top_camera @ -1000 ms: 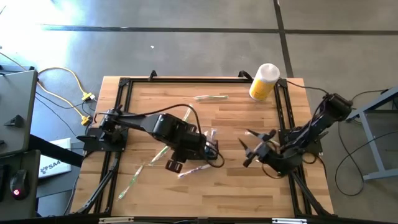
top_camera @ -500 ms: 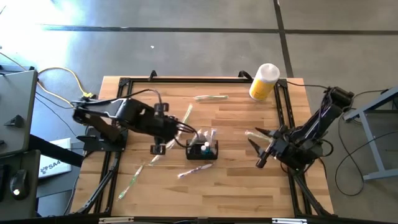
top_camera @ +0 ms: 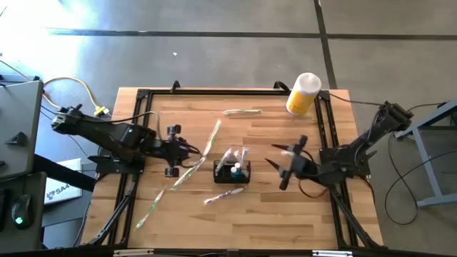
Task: Pick & Place toothbrushing station
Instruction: Put the green toothbrush into the black wire organizer
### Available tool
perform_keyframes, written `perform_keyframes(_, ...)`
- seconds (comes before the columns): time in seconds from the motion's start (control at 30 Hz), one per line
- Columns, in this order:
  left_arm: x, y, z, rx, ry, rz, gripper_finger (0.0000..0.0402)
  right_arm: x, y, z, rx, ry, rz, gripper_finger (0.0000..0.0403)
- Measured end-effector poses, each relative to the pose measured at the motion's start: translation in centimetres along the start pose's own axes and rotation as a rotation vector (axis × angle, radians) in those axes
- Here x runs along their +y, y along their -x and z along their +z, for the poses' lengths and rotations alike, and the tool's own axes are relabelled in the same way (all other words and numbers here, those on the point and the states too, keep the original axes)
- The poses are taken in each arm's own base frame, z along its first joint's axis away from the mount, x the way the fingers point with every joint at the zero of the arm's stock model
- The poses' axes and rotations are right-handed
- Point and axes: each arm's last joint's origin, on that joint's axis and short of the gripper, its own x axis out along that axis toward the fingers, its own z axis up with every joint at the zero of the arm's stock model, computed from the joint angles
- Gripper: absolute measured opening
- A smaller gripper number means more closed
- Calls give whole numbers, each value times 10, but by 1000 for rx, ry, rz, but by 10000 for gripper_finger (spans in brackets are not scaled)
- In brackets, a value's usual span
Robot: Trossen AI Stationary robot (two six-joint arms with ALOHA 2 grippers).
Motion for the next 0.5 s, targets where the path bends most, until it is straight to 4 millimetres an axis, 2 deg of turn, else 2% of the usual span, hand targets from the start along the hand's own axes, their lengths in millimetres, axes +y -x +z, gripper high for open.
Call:
perform_keyframes(0.1, 1, -3, -17, -136, 24, -21, 145, -8, -13, 0, 126, -120, 138, 226)
perform_keyframes(0.23, 2, -6, -38, -301, 42, -47, 145, -24, -27, -15, 381, -211, 231, 226)
perform_keyframes(0.37, 2, -11, -51, -396, 82, -57, 145, -38, -27, -39, 666, -264, 214, 226)
perform_keyframes(0.5, -1, -23, -59, -454, 102, -62, 145, -58, -19, -61, 968, -378, 44, 226)
